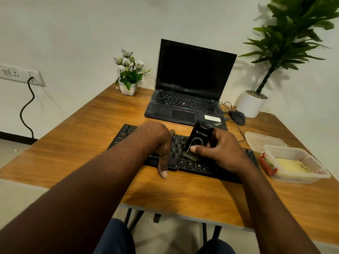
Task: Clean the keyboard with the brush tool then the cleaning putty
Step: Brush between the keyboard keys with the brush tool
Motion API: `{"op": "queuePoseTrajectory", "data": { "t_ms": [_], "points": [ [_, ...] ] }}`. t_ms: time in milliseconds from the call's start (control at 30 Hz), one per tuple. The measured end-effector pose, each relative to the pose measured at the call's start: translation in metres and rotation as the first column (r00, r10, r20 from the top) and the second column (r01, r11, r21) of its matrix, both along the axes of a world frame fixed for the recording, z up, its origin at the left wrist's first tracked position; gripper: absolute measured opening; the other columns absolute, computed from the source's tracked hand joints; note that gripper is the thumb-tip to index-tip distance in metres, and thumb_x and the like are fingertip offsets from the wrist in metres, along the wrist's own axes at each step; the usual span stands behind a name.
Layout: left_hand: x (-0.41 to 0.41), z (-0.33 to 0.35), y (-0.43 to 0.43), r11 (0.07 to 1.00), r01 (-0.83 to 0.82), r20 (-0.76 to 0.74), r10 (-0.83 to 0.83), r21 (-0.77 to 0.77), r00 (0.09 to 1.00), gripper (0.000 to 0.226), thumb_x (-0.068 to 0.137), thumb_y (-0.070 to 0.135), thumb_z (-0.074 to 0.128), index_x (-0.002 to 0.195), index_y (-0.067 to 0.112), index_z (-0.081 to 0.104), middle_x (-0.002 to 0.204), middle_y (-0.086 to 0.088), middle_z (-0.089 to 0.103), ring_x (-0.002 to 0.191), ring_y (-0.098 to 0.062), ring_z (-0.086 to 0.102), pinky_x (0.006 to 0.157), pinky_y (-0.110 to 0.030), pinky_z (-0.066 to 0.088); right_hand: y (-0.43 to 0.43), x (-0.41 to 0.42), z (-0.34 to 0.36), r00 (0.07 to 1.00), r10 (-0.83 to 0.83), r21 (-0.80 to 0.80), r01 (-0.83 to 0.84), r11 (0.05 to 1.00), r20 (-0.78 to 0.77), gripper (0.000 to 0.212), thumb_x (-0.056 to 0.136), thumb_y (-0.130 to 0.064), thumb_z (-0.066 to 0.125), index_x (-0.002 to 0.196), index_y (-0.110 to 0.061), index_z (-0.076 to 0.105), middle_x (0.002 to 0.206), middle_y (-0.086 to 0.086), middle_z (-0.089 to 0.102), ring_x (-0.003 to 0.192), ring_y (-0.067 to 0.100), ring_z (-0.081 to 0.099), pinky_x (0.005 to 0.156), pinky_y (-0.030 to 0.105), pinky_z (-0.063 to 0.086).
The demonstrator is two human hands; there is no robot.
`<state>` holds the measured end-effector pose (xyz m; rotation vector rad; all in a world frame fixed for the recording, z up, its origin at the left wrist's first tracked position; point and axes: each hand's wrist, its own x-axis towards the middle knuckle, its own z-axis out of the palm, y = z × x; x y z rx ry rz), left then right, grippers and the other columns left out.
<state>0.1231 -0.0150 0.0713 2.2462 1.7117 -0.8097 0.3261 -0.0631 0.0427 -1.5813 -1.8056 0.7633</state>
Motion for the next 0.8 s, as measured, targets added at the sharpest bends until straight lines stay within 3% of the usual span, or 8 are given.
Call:
{"op": "queuePoseTrajectory", "data": {
  "t_ms": [67,200,333,433,567,633,700,800],
  "points": [
    [0.000,0.000,-0.001,1.000,-0.009,0.002,0.009,-0.012,1.000,0.153,0.058,0.057,0.095,0.163,0.033,-0.013,0.173,-0.004,0.004,0.155,-0.042,0.018,0.111,-0.061,0.038,0.000,0.000,-0.008,0.998,-0.005,0.017,0.004,1.000,0.059,0.059,0.077,-0.032,0.088,0.128,-0.024,0.060,0.110,-0.006,0.071,0.093,0.010,0.071,0.074,0.027,0.062],
    [0.000,0.000,-0.002,1.000,-0.014,0.003,0.014,-0.006,1.000,0.153,0.056,0.058,0.095,0.164,0.033,-0.011,0.172,-0.004,0.007,0.154,-0.041,0.019,0.112,-0.061,0.038,0.011,0.006,-0.001,0.911,-0.342,0.295,0.269,0.917,0.232,0.064,0.079,-0.041,0.087,0.133,-0.020,0.060,0.118,0.001,0.073,0.100,0.019,0.071,0.079,0.040,0.063],
    [0.001,0.001,-0.002,1.000,-0.009,-0.013,0.009,0.021,1.000,0.151,0.055,0.060,0.094,0.164,0.033,-0.006,0.171,-0.006,0.012,0.153,-0.042,0.022,0.110,-0.060,0.039,0.004,-0.002,0.004,0.995,-0.097,0.073,0.097,0.993,-0.007,0.048,0.078,-0.029,0.087,0.118,-0.030,0.060,0.107,-0.011,0.070,0.095,0.012,0.071,0.069,0.021,0.059],
    [0.002,0.002,-0.003,1.000,-0.007,-0.016,0.008,0.019,1.000,0.152,0.052,0.061,0.094,0.165,0.032,-0.005,0.172,-0.006,0.013,0.153,-0.042,0.023,0.111,-0.059,0.039,0.006,-0.011,-0.005,0.998,-0.002,0.029,0.001,1.000,0.062,0.054,0.077,-0.029,0.087,0.124,-0.031,0.060,0.101,-0.015,0.068,0.091,0.005,0.069,0.075,0.023,0.060],
    [0.000,0.002,-0.004,0.999,-0.017,-0.001,0.017,0.028,1.000,0.152,0.053,0.061,0.094,0.164,0.034,-0.006,0.172,-0.005,0.012,0.153,-0.042,0.022,0.111,-0.061,0.038,0.023,-0.008,0.004,0.873,-0.390,0.326,0.292,0.899,0.294,0.060,0.078,-0.044,0.087,0.128,-0.021,0.063,0.113,-0.001,0.074,0.097,0.019,0.071,0.080,0.039,0.062],
    [-0.001,0.002,-0.004,1.000,-0.022,0.001,0.022,0.017,1.000,0.152,0.054,0.060,0.094,0.164,0.034,-0.008,0.172,-0.004,0.009,0.154,-0.042,0.019,0.111,-0.061,0.037,0.022,-0.010,0.006,0.934,-0.313,0.250,0.266,0.931,0.170,0.059,0.078,-0.039,0.087,0.129,-0.020,0.062,0.112,-0.004,0.072,0.099,0.017,0.070,0.080,0.037,0.062],
    [0.000,0.002,-0.003,1.000,-0.015,-0.002,0.016,0.009,1.000,0.151,0.056,0.059,0.094,0.164,0.033,-0.009,0.172,-0.004,0.008,0.155,-0.041,0.018,0.112,-0.061,0.037,0.015,-0.017,0.006,0.995,-0.095,0.069,0.094,0.993,0.012,0.054,0.077,-0.032,0.088,0.124,-0.025,0.062,0.109,-0.009,0.071,0.096,0.012,0.071,0.078,0.031,0.063],
    [0.001,0.002,-0.003,1.000,-0.009,-0.010,0.009,0.013,1.000,0.152,0.055,0.060,0.094,0.164,0.033,-0.009,0.172,-0.004,0.010,0.154,-0.041,0.020,0.111,-0.060,0.038,0.013,-0.022,-0.002,0.991,0.038,0.033,-0.042,0.999,0.126,0.056,0.076,-0.032,0.089,0.125,-0.030,0.062,0.105,-0.014,0.070,0.092,0.004,0.069,0.080,0.026,0.061]
  ]
}}
